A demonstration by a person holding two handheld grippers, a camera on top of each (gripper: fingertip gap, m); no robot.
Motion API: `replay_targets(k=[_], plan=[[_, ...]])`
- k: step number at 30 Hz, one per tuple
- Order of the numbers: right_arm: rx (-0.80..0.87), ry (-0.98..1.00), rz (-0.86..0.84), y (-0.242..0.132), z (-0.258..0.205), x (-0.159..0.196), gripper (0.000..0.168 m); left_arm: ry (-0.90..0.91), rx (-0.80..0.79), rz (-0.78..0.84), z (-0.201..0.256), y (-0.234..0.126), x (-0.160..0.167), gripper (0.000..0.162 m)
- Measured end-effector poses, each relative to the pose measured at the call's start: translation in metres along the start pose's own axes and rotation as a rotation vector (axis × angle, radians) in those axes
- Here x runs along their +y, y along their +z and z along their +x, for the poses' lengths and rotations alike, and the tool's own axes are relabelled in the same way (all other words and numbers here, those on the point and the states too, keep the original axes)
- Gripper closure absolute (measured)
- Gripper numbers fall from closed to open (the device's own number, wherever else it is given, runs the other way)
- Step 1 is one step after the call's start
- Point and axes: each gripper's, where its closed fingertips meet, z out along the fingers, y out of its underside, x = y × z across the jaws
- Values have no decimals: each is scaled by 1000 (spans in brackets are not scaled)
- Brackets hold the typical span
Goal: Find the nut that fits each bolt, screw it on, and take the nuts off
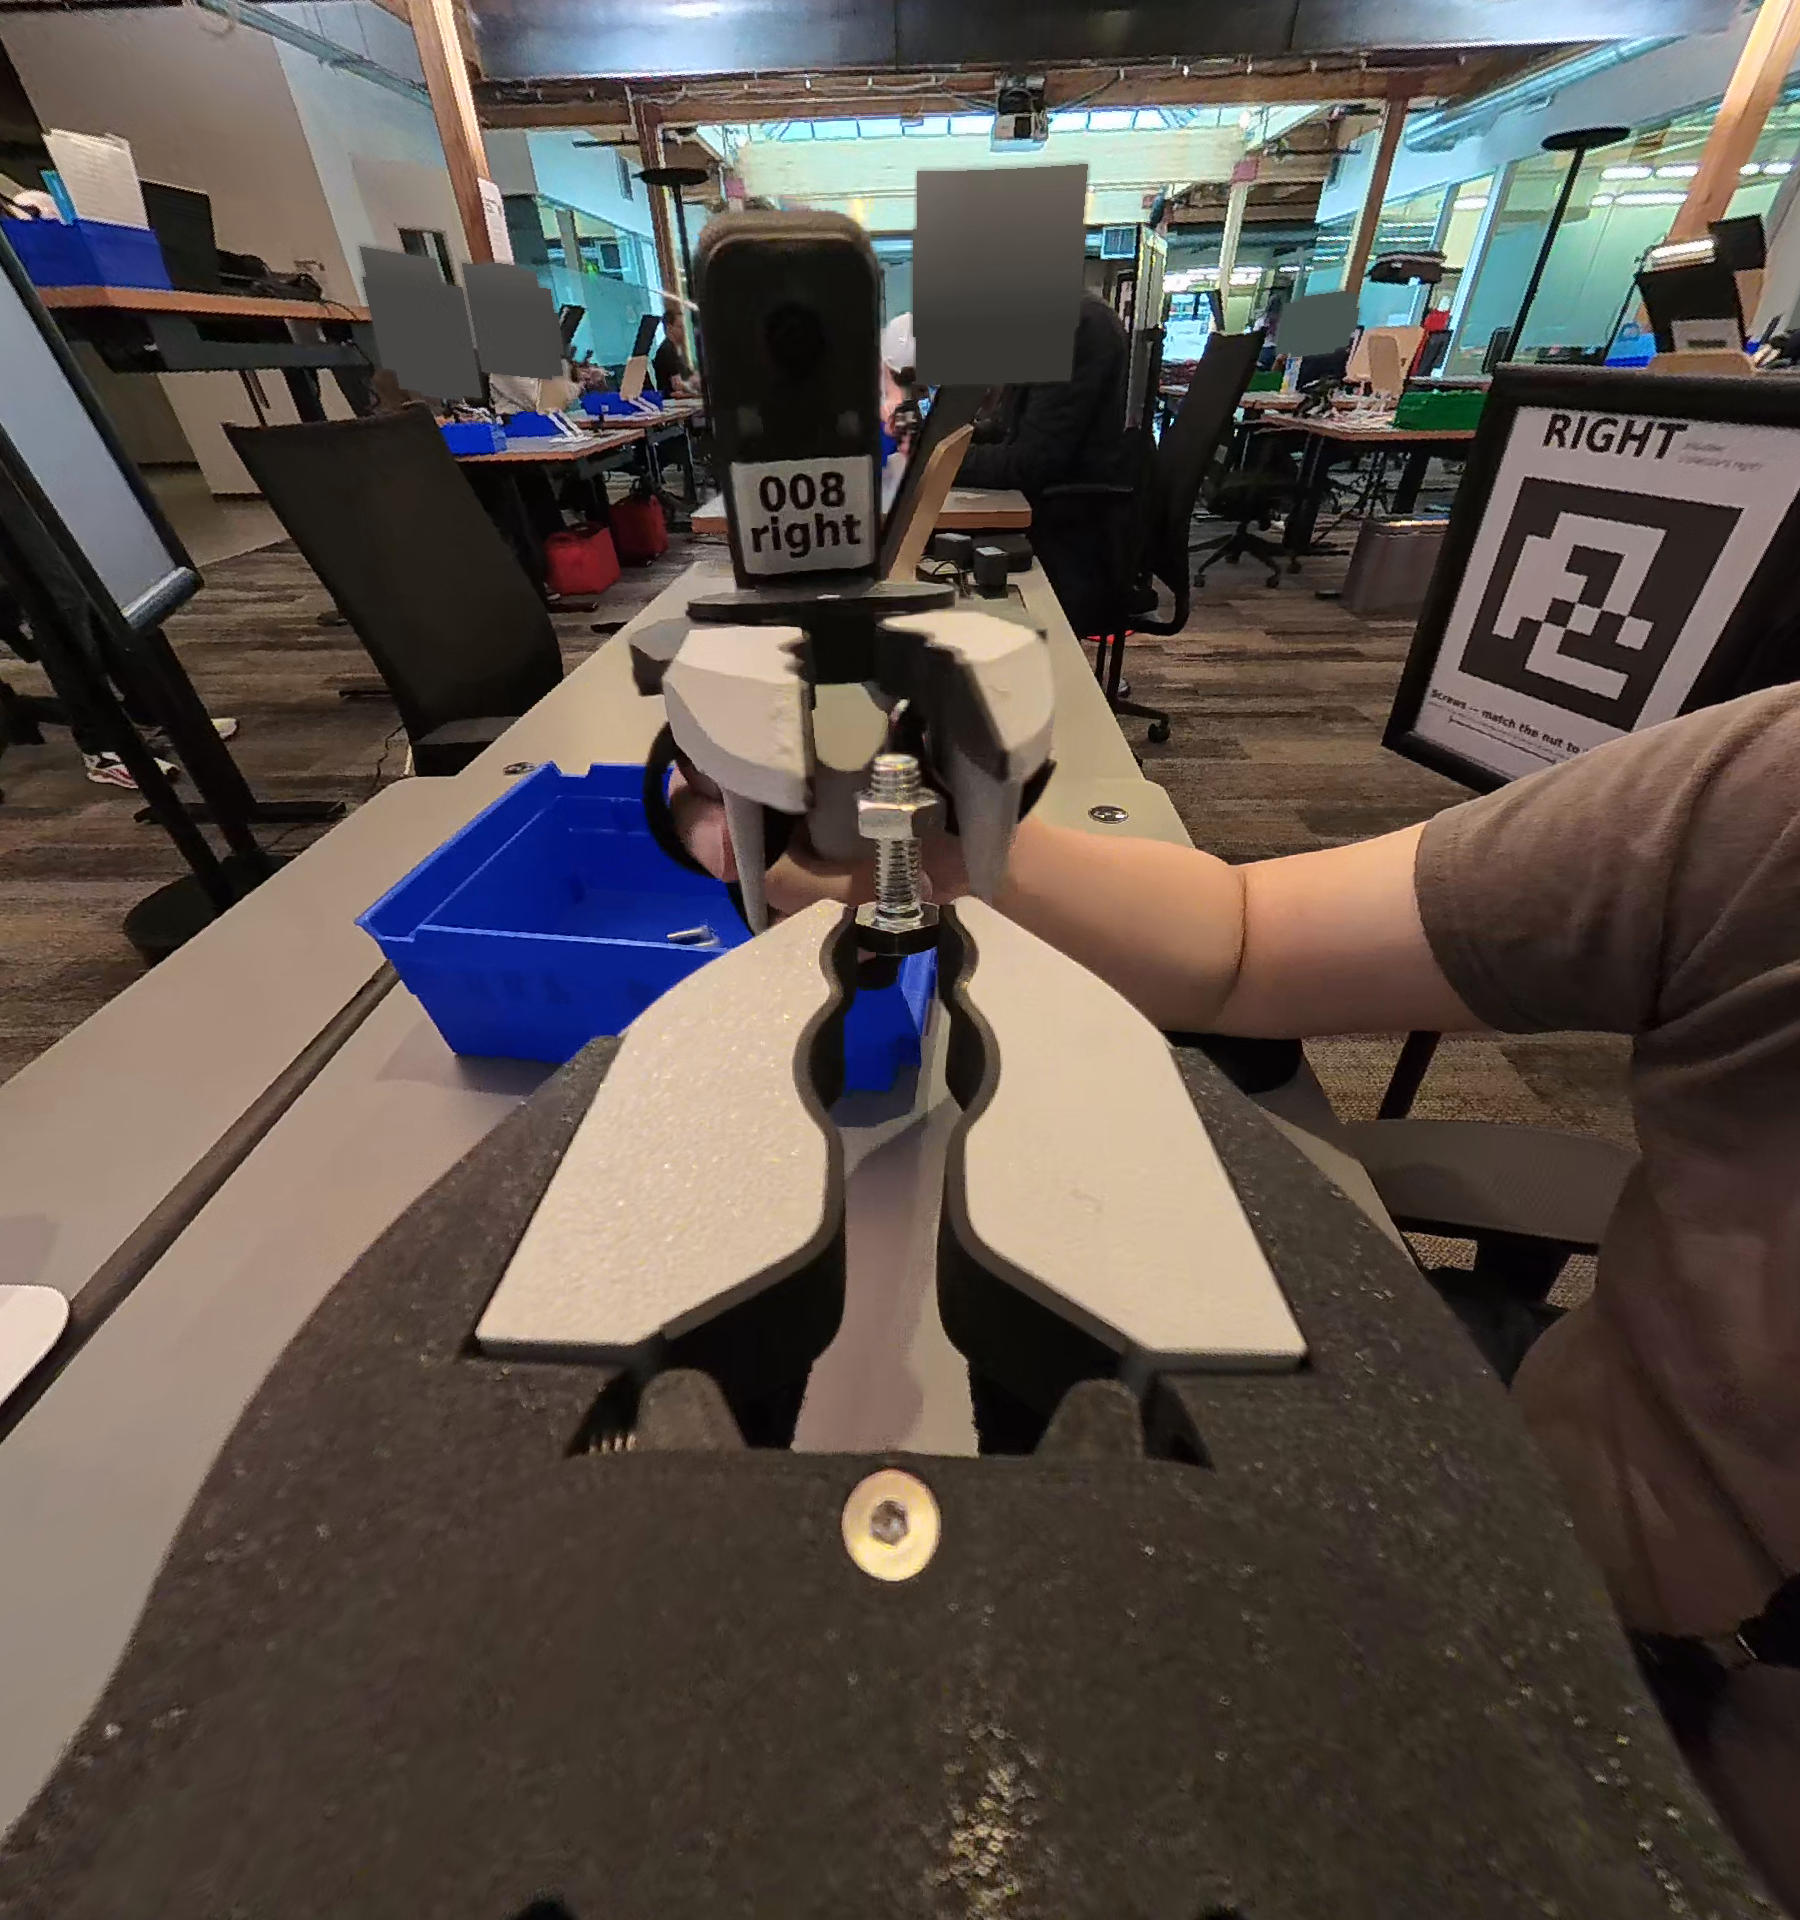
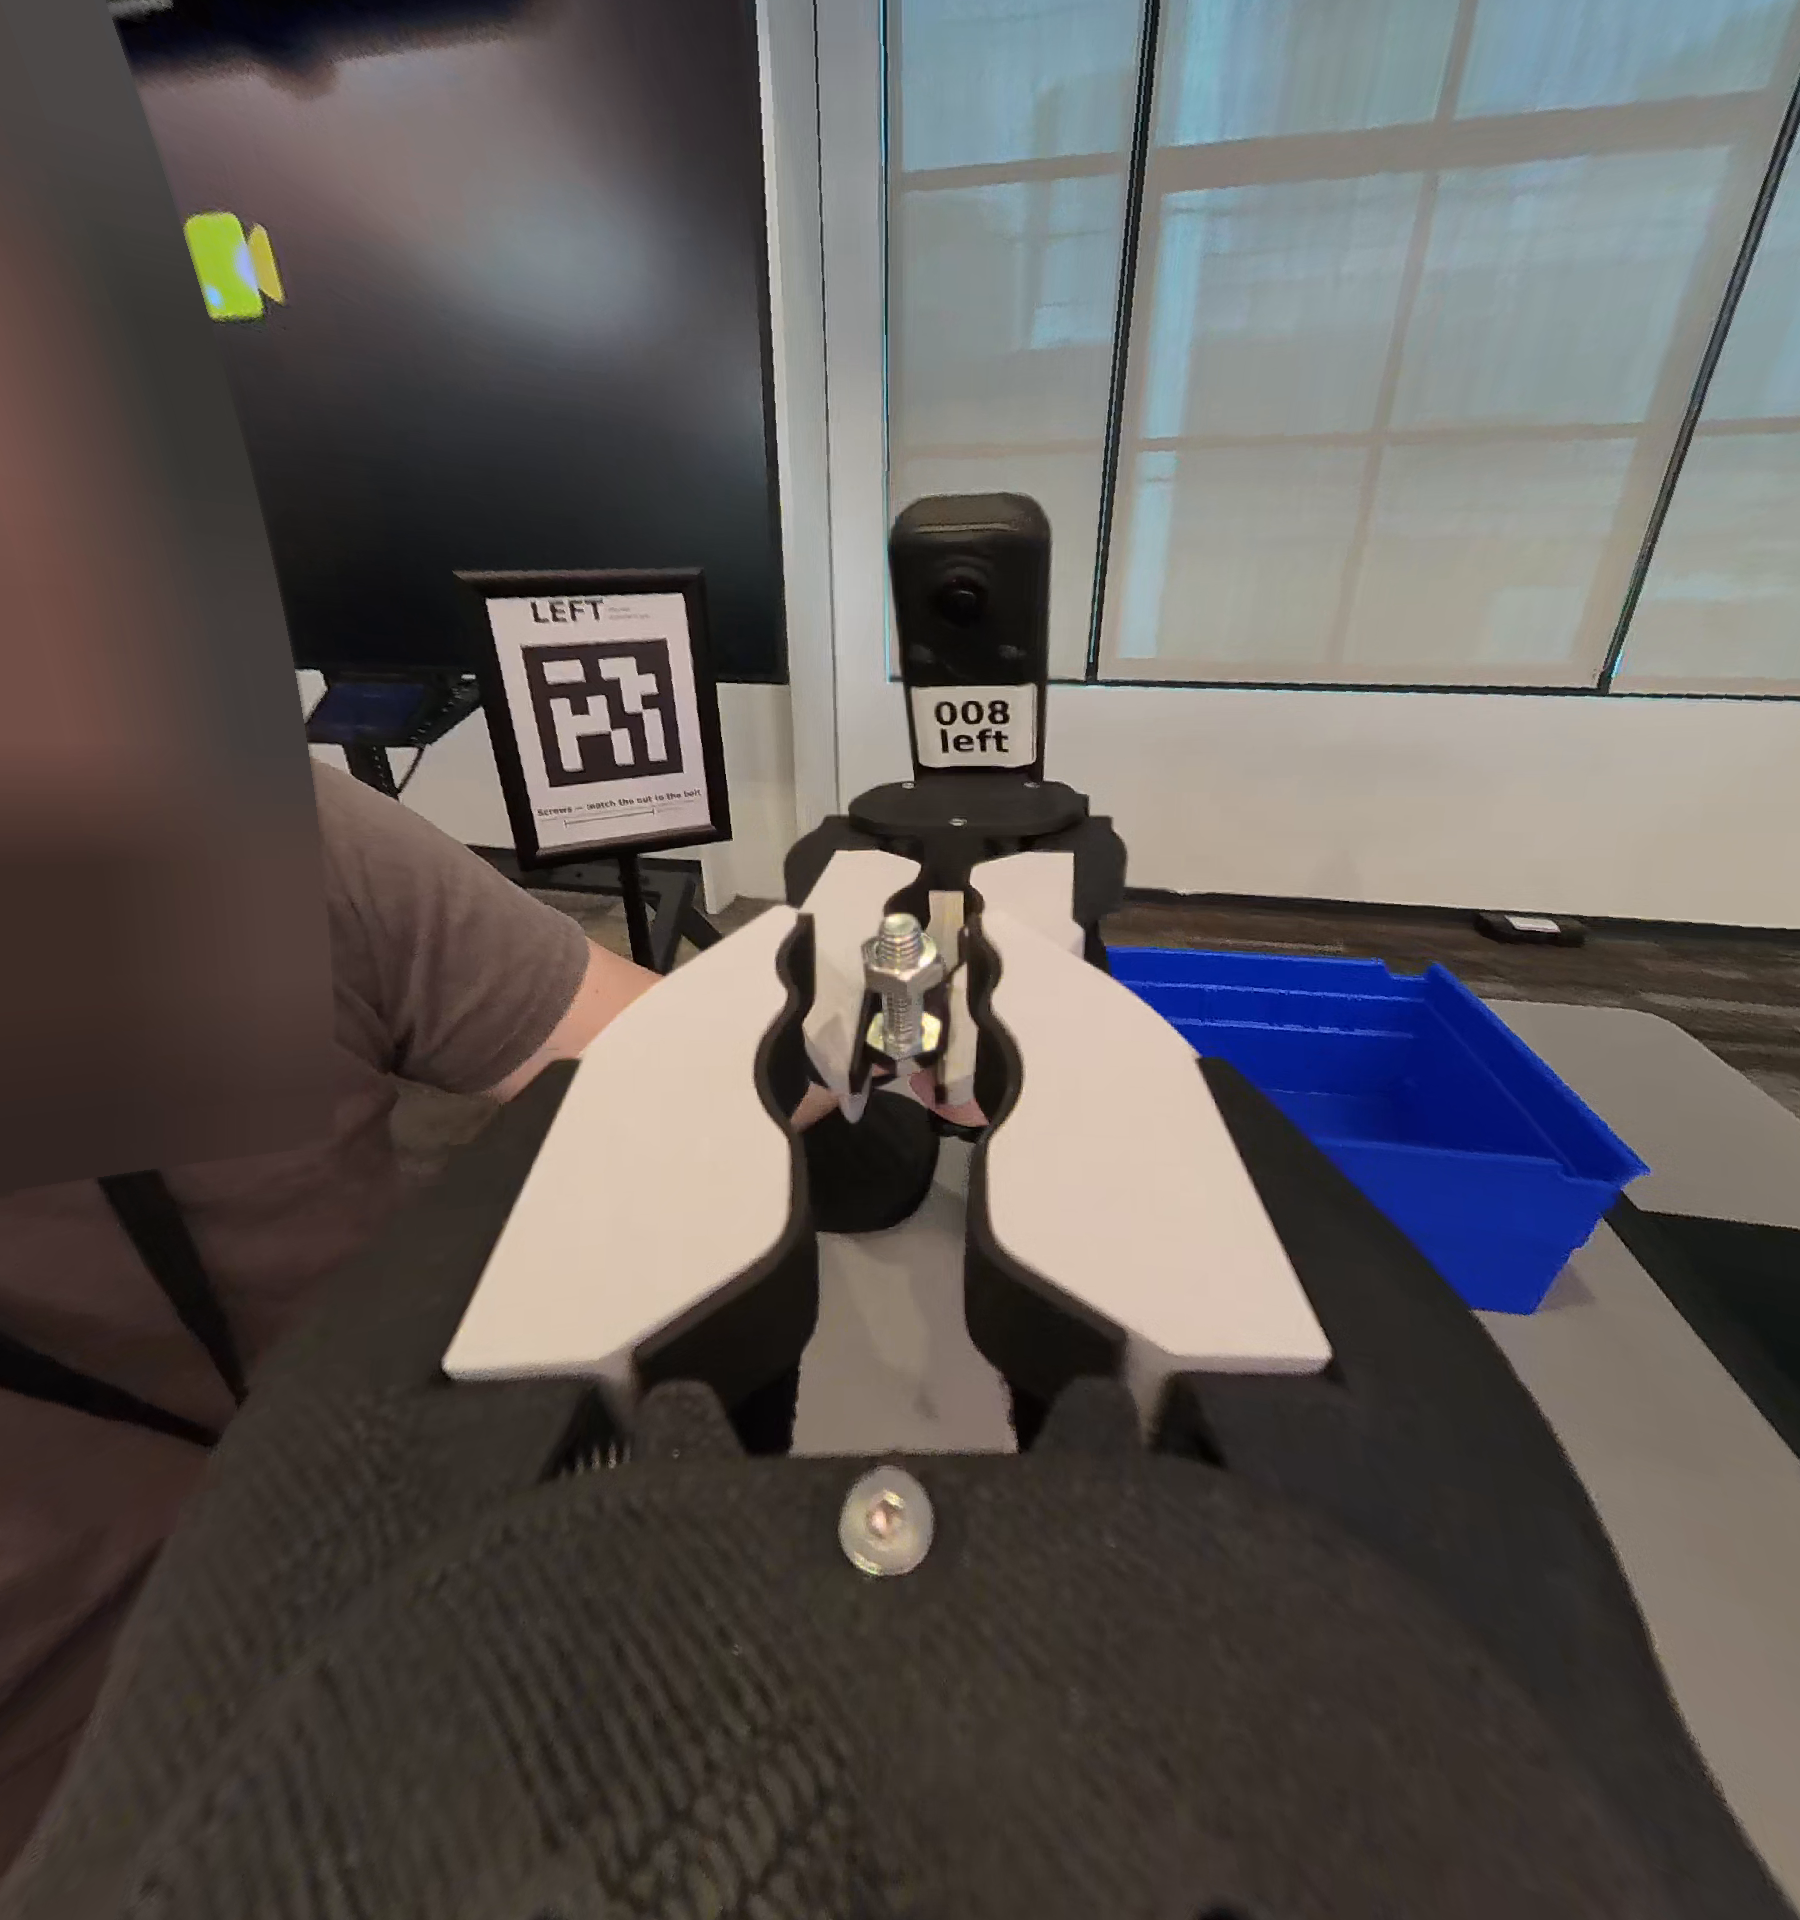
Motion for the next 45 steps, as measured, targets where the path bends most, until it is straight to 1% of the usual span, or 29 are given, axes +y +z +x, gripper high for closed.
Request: replay_targets(k=[4,6,8,9,10,12,13,18,21,23,25,28,32,35,36,38,40,45], plan=[[27,-31,-34,4,3,7,138,7,21,5,6,2,-1,148],[-3,-8,-23,-2,4,7,138,16,14,6,6,1,-2,148],[31,14,-5,-12,15,5,145,5,27,10,7,-1,-3,148],[44,21,7,-15,19,4,145,-3,26,13,6,-1,-4,148],[20,32,22,-17,16,1,145,-5,15,14,4,-2,-4,148],[-44,45,39,-14,4,-3,143,-9,14,7,2,-2,-2,148],[-48,36,35,-10,1,-3,141,-11,16,10,2,-1,-2,148],[8,-17,-30,5,0,7,141,2,25,-6,7,3,0,148],[-26,12,-9,-3,3,7,139,8,13,-9,6,1,-1,148],[4,42,12,-10,13,5,145,-4,25,5,5,-2,-3,148],[-10,55,22,-11,12,4,145,-13,18,16,3,-3,-5,148],[-46,33,6,-1,0,4,145,-4,9,0,2,-2,-2,148],[-9,0,-30,10,-2,11,144,-7,23,-6,5,1,0,148],[-10,8,-5,2,4,9,143,-8,16,6,4,0,-3,148],[-4,26,12,-3,8,7,148,-15,20,19,4,-2,-5,148],[38,63,60,-13,21,2,151,-25,27,35,4,-6,-9,148],[12,93,81,-17,20,-2,150,-11,5,31,0,-7,-9,148],[-26,37,36,3,-1,-1,144,-22,19,21,2,-3,-5,148]])
